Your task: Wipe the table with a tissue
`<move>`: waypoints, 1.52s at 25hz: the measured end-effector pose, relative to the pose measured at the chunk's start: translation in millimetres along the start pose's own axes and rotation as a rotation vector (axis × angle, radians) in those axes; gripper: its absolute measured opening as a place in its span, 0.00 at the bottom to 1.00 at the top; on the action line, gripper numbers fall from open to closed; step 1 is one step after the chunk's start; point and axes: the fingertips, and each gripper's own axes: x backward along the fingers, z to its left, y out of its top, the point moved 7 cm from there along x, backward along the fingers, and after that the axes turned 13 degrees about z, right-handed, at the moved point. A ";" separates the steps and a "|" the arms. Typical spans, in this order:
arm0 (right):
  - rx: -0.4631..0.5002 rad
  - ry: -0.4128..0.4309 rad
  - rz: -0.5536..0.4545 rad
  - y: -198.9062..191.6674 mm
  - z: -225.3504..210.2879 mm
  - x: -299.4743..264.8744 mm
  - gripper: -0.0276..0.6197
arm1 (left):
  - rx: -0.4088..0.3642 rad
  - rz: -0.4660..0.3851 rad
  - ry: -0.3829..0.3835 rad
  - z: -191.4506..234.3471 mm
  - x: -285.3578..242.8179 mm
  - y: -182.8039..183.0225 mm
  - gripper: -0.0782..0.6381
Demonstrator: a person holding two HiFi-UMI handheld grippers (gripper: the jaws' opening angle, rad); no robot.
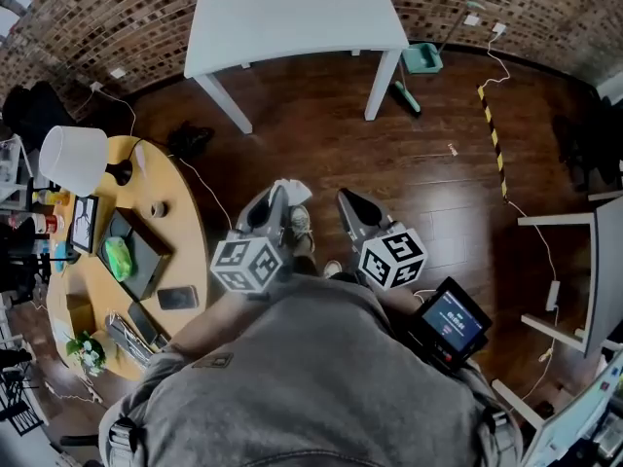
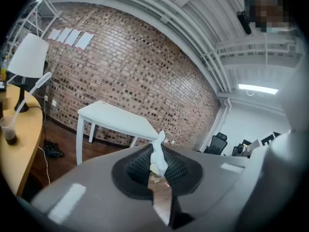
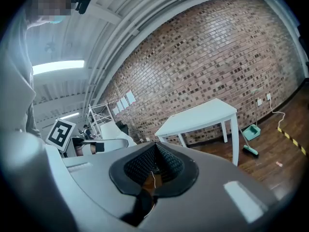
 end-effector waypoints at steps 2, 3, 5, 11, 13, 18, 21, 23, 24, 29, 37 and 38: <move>-0.004 -0.008 0.006 8.8 -6.1 -13.1 0.06 | 0.008 0.001 -0.004 9.5 -12.2 9.7 0.15; -0.002 -0.013 0.009 14.9 -8.9 -19.9 0.06 | 0.012 0.001 -0.008 14.1 -18.8 16.1 0.15; 0.005 -0.024 0.012 30.2 -14.6 -34.1 0.06 | 0.020 -0.002 -0.020 23.7 -33.8 31.1 0.15; -0.001 -0.069 0.001 74.4 -29.4 -84.1 0.06 | 0.021 0.004 -0.075 54.4 -75.5 77.8 0.15; -0.004 -0.076 -0.005 88.0 -32.7 -100.3 0.06 | 0.015 0.005 -0.086 64.0 -86.7 93.8 0.15; -0.005 -0.087 -0.012 114.6 -36.0 -138.7 0.06 | 0.015 0.017 -0.099 92.3 -107.0 121.3 0.15; -0.022 -0.099 -0.017 122.4 -41.2 -154.5 0.06 | 0.017 0.026 -0.101 107.0 -116.7 129.2 0.15; -0.034 -0.105 -0.010 121.7 -43.5 -161.6 0.06 | 0.025 0.036 -0.098 115.4 -121.9 129.3 0.15; -0.037 -0.107 -0.003 121.0 -44.5 -164.3 0.06 | 0.029 0.041 -0.097 118.4 -124.7 128.9 0.15; -0.038 -0.114 0.005 130.1 -56.4 -174.8 0.06 | 0.033 0.046 -0.107 121.3 -143.9 137.8 0.15; -0.043 -0.079 0.010 164.5 -102.2 -196.6 0.06 | 0.026 0.049 -0.065 118.3 -189.0 163.1 0.15; -0.040 -0.071 0.008 170.4 -110.9 -200.0 0.06 | 0.023 0.048 -0.056 117.5 -197.6 166.5 0.15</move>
